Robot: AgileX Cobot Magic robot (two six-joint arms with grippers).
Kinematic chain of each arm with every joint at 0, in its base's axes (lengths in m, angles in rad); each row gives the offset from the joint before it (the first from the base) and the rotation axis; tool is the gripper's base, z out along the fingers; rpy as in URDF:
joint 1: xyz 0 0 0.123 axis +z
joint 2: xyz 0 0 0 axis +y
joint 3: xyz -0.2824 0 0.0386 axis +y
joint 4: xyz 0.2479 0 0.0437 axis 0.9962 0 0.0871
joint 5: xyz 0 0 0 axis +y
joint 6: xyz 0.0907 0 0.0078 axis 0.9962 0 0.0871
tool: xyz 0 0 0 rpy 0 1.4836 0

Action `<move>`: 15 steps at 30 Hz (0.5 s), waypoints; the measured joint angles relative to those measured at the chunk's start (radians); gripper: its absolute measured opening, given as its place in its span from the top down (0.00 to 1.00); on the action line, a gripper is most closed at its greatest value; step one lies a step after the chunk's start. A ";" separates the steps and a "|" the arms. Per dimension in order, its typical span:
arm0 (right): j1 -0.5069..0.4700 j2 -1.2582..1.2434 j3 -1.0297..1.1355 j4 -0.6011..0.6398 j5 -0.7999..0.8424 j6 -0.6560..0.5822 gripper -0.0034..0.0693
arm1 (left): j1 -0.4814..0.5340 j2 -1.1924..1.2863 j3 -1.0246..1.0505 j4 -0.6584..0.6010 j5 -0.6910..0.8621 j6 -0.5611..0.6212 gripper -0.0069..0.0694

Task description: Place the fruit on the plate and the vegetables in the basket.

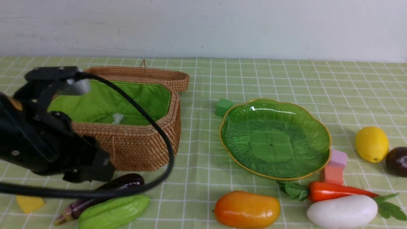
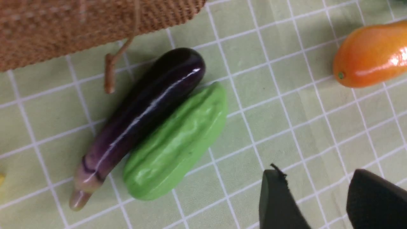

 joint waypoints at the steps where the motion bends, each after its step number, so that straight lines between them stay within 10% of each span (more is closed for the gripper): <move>1: 0.000 0.000 0.000 0.000 0.000 0.000 0.62 | -0.041 0.019 0.000 0.032 0.000 -0.002 0.42; 8: 0.000 0.000 0.000 0.000 0.000 0.000 0.62 | -0.171 0.137 0.000 0.321 -0.026 -0.038 0.12; 15: 0.000 0.000 0.000 0.000 0.000 0.000 0.62 | -0.175 0.277 -0.003 0.388 -0.047 0.055 0.13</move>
